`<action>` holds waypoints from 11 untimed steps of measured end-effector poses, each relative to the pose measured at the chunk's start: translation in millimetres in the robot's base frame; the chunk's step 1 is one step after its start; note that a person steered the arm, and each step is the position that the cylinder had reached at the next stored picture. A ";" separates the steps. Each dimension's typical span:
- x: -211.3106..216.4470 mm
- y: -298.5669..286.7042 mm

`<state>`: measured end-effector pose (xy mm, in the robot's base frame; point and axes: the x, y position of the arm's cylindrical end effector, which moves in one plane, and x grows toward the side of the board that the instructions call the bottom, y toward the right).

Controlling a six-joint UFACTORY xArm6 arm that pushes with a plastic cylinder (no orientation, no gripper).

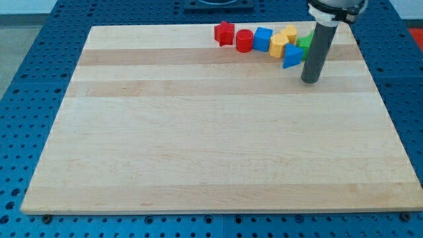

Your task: Push the blue triangle towards the left of the board

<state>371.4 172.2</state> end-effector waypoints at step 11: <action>-63.2 -16.9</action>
